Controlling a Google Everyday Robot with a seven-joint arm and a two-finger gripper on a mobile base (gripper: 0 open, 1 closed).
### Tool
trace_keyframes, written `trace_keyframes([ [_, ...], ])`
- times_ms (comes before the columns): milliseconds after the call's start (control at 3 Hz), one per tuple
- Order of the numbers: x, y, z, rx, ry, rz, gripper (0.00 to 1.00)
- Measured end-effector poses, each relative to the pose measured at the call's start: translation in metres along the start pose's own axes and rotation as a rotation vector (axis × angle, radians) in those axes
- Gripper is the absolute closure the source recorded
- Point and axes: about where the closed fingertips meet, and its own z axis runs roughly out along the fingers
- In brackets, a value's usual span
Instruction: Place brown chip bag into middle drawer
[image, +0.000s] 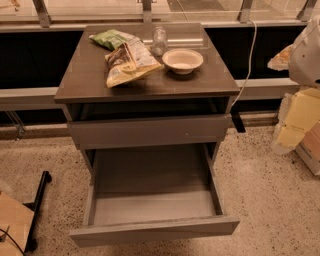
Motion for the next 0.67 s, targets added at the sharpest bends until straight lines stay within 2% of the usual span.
trace_keyframes([
  [333, 0.000, 0.000, 0.000, 0.000, 0.000, 0.000, 0.00],
  [667, -0.022, -0.013, 0.010, 0.010, -0.049, -0.002, 0.00],
])
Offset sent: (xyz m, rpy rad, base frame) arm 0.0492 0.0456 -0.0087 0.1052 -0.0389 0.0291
